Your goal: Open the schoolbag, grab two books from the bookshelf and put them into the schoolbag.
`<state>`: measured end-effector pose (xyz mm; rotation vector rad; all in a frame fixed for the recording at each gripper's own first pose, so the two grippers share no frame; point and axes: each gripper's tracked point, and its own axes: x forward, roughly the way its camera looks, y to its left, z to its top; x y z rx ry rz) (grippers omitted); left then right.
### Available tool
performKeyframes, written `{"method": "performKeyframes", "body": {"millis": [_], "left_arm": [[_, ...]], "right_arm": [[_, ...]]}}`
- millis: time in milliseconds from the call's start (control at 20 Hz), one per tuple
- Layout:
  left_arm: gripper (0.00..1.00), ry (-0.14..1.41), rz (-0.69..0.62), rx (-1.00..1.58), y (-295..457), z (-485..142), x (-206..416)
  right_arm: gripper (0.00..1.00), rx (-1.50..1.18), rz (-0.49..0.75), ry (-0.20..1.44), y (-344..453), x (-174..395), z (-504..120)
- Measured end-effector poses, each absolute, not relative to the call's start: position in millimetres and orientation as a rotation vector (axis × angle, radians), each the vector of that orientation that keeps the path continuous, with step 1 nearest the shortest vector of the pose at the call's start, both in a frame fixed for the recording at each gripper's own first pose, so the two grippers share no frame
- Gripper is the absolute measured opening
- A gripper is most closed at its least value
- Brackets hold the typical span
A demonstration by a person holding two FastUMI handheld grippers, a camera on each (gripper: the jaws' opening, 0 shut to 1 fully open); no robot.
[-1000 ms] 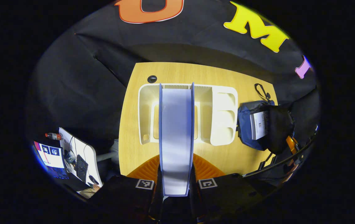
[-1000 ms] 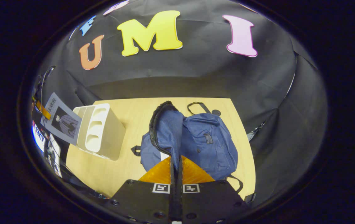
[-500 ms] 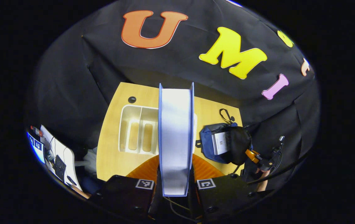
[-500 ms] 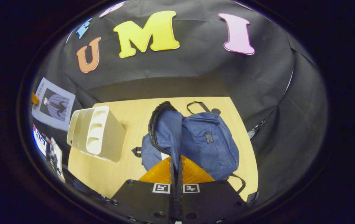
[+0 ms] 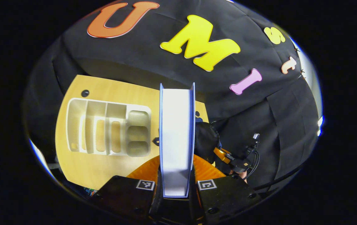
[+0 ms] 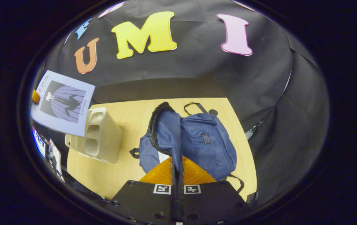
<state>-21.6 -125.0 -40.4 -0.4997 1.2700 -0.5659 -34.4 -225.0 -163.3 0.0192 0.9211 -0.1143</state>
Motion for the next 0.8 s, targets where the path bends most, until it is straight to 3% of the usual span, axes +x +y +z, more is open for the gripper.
{"method": "performKeyframes", "body": {"millis": [50,350,800], "left_arm": [[0.36,1.282,-0.587,-0.514,-137,-45,-23],[0.36,1.340,-0.661,-0.703,-209,-102,-34],[0.36,1.455,-0.635,-0.879,-287,-197,-75]], "right_arm": [[0.03,0.020,-0.124,0.917,-228,-33,-162],[0.00,-0.012,-0.141,0.929,-232,-31,-158],[0.00,-0.043,-0.165,0.939,-238,-25,-147]]}}
